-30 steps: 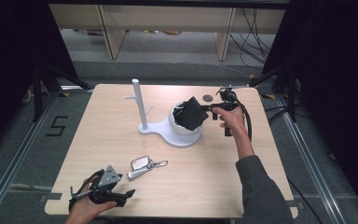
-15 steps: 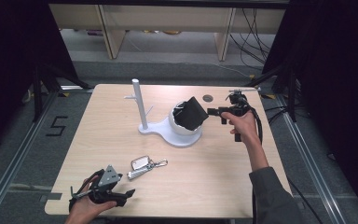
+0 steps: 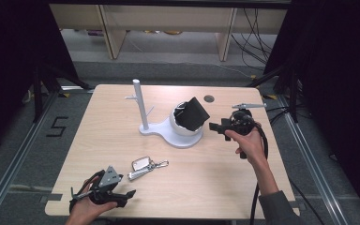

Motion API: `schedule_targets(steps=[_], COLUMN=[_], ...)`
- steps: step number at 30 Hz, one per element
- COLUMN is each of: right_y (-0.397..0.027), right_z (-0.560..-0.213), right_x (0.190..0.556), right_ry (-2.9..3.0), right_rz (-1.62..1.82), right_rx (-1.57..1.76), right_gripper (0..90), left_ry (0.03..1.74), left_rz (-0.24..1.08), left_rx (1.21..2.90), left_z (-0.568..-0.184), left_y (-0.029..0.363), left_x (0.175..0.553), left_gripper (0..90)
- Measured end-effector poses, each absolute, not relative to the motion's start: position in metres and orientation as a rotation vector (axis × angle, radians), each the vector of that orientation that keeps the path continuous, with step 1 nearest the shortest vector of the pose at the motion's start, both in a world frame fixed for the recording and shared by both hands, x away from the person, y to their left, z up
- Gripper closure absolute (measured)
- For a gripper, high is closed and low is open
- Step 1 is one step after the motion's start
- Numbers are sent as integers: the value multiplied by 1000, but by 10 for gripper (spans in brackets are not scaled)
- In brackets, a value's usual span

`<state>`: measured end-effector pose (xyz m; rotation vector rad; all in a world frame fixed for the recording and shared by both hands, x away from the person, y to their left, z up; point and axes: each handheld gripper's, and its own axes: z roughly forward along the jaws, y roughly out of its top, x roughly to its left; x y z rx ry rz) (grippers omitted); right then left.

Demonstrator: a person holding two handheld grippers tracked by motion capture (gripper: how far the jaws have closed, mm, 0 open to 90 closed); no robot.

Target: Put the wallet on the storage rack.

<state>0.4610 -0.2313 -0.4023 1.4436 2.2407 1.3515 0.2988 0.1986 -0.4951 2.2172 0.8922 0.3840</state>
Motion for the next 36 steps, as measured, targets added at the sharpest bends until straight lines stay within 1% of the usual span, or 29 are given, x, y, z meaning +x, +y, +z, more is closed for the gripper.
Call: schedule_targets(steps=[4,8,19,22,23,25,26,27,28,29,30,31,32,36], right_y=[-229,-226,-232,-228,-227,-221,-219,-216,-215,-211,-211,-208,-208,-205], right_z=[-408,-412,-434,-442,-444,-453,-456,-457,-461,-463,-465,-466,-469,-475], right_x=[450,439,413,406,403,399,397,393,393,389,389,384,384,373], right_ry=[2265,2279,2314,2346,2359,2398,2404,2414,2434,2438,2452,2451,2467,2490], right_rz=[1340,1328,1297,1274,1251,1238,1222,1223,1226,1240,1238,1223,1236,1237], right_rx=[1383,1417,1379,1351,1338,1335,1329,1374,1327,1369,1310,1353,1301,1290], right_gripper=[327,323,286,266,262,250,250,246,243,244,244,242,240,240], left_ry=[891,894,909,888,904,910,901,911,911,911,921,926,942,935], left_rz=[381,387,396,391,381,386,392,386,393,393,388,381,388,386], left_rx=[2218,2214,2213,2245,2212,2206,2226,2201,2216,2216,2199,2201,2183,2190], left_z=[-495,-495,-496,-495,-496,-495,-494,-495,-494,-494,-495,-495,-496,-497], left_y=[199,199,200,201,200,201,202,202,203,203,204,204,203,203], left_x=[298,299,300,301,301,302,302,302,302,302,302,302,302,301], left_gripper=[264,264,262,260,260,258,257,257,257,257,256,255,255,253])
